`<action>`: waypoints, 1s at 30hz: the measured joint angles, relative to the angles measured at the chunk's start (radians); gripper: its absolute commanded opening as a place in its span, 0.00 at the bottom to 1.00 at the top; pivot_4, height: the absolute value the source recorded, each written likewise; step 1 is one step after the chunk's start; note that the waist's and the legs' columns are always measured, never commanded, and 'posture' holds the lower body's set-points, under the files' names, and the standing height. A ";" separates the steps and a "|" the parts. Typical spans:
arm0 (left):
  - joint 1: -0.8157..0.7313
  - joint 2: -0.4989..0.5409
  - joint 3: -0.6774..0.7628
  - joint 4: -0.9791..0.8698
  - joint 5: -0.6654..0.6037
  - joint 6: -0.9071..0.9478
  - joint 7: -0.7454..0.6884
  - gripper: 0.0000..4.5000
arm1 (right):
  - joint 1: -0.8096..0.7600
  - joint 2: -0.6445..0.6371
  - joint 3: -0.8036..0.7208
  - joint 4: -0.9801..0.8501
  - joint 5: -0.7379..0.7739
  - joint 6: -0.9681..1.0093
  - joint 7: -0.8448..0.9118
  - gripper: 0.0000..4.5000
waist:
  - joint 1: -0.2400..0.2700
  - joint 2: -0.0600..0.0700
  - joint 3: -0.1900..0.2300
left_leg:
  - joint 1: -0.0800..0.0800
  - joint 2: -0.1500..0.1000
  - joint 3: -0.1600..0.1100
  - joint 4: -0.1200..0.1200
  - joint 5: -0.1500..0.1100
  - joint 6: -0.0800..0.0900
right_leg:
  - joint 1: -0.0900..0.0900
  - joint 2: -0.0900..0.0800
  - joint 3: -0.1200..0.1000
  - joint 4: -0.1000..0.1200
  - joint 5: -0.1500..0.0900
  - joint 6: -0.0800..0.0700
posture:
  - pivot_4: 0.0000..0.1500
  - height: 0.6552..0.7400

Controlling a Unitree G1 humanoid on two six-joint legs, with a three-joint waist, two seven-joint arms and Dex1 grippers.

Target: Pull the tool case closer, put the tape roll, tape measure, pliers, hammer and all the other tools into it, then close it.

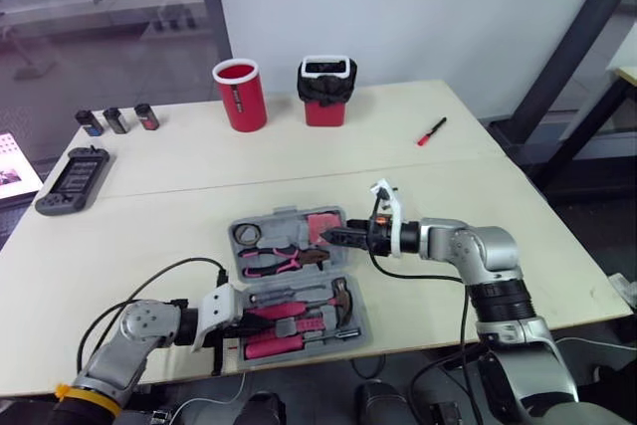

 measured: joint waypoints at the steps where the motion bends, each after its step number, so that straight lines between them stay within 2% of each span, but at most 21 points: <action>1: 0.005 0.008 0.003 -0.013 -0.002 0.013 -0.001 0.00 | 0.000 -0.001 0.000 0.000 0.001 0.000 0.001 0.99 | -0.001 0.000 0.000 | 0.000 0.000 0.000 -0.001 0.000 0.000 | 0.000 0.000 0.000 0.000 0.000 0.000 | 1.00 0.98; 17: 0.036 0.031 0.085 -0.113 -0.046 0.138 0.021 0.00 | 0.000 -0.016 0.011 0.001 0.003 -0.031 0.027 0.99 | 0.000 -0.007 0.006 | -0.001 0.000 0.000 -0.002 0.000 0.000 | -0.001 0.000 0.000 -0.001 0.000 -0.001 | 1.00 0.98; 24: 0.115 0.039 0.212 -0.215 -0.194 0.252 0.021 0.00 | 0.003 -0.019 0.011 0.001 0.020 -0.036 0.034 0.99 | -0.002 -0.007 0.007 | -0.001 0.000 0.000 -0.002 0.000 0.000 | -0.001 0.000 0.000 -0.001 0.000 0.000 | 1.00 0.98; 30: 0.207 0.082 0.394 -0.257 -0.381 0.432 0.019 0.00 | 0.029 -0.035 0.009 -0.046 0.047 -0.040 0.045 0.99 | 0.000 -0.008 0.008 | -0.001 0.001 0.000 -0.002 0.000 0.000 | -0.001 0.001 0.000 -0.001 -0.002 -0.003 | 1.00 0.98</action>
